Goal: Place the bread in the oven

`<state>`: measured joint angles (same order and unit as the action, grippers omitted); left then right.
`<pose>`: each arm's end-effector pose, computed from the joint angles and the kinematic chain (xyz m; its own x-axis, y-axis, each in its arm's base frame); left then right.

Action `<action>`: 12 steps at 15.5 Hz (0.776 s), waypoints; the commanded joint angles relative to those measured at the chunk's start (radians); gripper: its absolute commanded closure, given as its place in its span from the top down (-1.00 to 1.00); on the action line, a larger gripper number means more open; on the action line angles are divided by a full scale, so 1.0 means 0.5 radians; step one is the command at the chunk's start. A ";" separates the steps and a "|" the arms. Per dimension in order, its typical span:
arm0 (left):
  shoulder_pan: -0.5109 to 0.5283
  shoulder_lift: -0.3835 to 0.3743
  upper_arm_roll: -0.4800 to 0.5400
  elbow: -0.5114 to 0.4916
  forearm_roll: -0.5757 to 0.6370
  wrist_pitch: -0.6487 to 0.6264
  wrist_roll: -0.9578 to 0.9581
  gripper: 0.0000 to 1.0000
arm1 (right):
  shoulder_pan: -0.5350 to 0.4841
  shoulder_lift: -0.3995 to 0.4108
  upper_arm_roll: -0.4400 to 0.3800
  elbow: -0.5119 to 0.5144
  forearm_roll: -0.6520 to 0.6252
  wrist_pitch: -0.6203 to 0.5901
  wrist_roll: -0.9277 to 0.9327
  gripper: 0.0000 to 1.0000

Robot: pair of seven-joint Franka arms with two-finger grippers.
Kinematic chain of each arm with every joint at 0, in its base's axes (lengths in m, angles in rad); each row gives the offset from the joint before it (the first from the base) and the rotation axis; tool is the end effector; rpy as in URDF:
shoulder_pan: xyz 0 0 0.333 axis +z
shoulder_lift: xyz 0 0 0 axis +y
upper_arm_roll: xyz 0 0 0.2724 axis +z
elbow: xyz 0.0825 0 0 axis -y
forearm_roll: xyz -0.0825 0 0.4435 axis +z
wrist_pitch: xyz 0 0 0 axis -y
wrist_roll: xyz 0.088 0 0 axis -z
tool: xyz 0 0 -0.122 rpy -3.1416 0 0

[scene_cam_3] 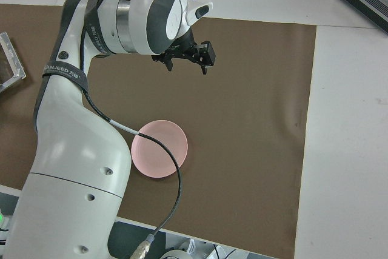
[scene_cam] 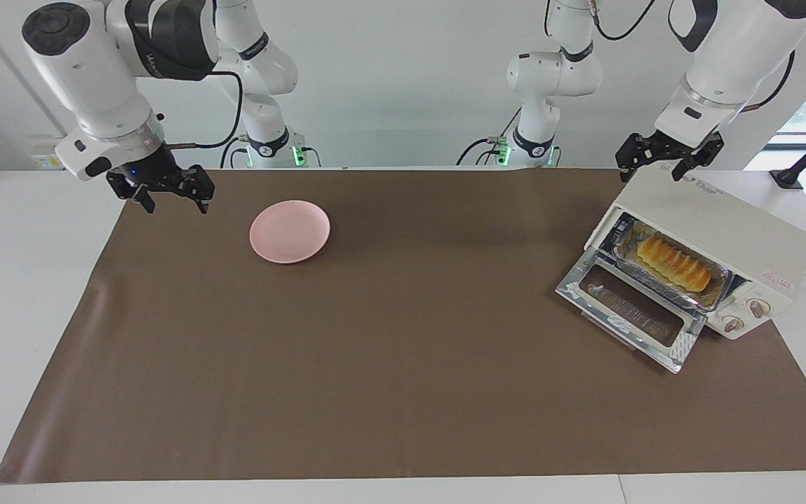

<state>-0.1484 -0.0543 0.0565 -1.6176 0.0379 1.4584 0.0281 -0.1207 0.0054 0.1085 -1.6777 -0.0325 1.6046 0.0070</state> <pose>0.5833 -0.0481 0.5648 0.9877 -0.1154 -0.1057 -0.1193 -0.9923 -0.0319 0.6120 -0.0114 0.5088 0.9968 -0.0180 -0.0782 -0.0155 -0.9994 0.0323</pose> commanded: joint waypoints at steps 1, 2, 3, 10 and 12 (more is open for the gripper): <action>0.051 -0.048 -0.024 -0.081 -0.085 0.081 0.048 1.00 | -0.038 -0.041 0.032 -0.041 -0.036 -0.009 -0.045 1.00; 0.051 -0.033 -0.024 -0.066 -0.088 0.075 0.051 1.00 | -0.038 -0.041 0.032 -0.041 -0.036 -0.009 -0.045 1.00; 0.054 -0.014 -0.024 -0.042 -0.091 0.065 0.051 1.00 | -0.038 -0.041 0.032 -0.041 -0.036 -0.009 -0.045 1.00; 0.067 0.069 -0.030 0.023 -0.088 0.050 0.054 1.00 | -0.038 -0.041 0.032 -0.041 -0.036 -0.009 -0.045 1.00; 0.070 0.078 -0.030 0.044 -0.088 0.050 0.051 1.00 | -0.038 -0.041 0.032 -0.041 -0.036 -0.009 -0.045 1.00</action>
<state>-0.1370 -0.0221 0.0552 -1.6147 0.0091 1.4773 0.0385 -0.1207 0.0054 0.1085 -1.6777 -0.0325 1.6046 0.0070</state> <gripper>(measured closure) 0.000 0.000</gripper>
